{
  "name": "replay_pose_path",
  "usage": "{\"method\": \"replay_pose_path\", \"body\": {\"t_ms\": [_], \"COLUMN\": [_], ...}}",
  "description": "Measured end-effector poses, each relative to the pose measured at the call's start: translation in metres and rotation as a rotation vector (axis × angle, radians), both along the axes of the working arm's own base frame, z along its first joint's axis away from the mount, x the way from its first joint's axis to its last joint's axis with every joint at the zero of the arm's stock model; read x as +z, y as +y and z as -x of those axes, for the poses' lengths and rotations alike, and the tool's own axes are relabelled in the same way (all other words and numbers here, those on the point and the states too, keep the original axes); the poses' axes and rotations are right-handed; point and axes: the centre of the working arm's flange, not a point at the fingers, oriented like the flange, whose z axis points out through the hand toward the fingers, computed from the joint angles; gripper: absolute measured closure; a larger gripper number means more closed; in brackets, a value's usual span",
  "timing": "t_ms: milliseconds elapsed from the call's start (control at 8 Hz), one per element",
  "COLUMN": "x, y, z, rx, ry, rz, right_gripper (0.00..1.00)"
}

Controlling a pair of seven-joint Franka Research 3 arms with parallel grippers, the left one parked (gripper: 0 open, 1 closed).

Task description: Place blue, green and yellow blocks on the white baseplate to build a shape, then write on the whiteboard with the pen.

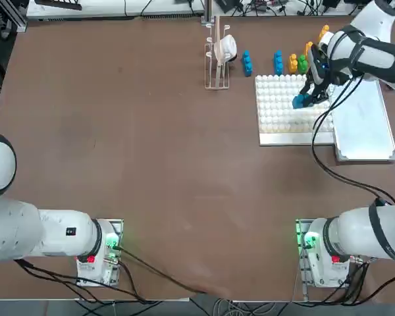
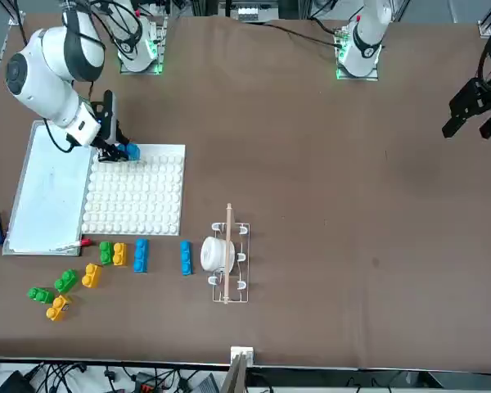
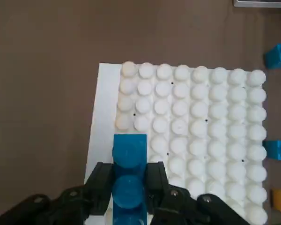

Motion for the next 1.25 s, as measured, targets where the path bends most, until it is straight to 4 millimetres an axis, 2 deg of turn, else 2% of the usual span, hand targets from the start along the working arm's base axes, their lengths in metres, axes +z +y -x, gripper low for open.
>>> {"method": "replay_pose_path", "body": {"t_ms": [375,875,1250], "x": [-0.023,-0.034,-0.06], "y": [-0.007,-0.018,-0.024], "z": [0.022,0.024,0.02], "rx": [-0.003,-0.033,-0.071], "ry": [0.014,0.007,0.015], "rz": [-0.065,-0.056,-0.041], "right_gripper": [0.61,0.61,0.61]}}
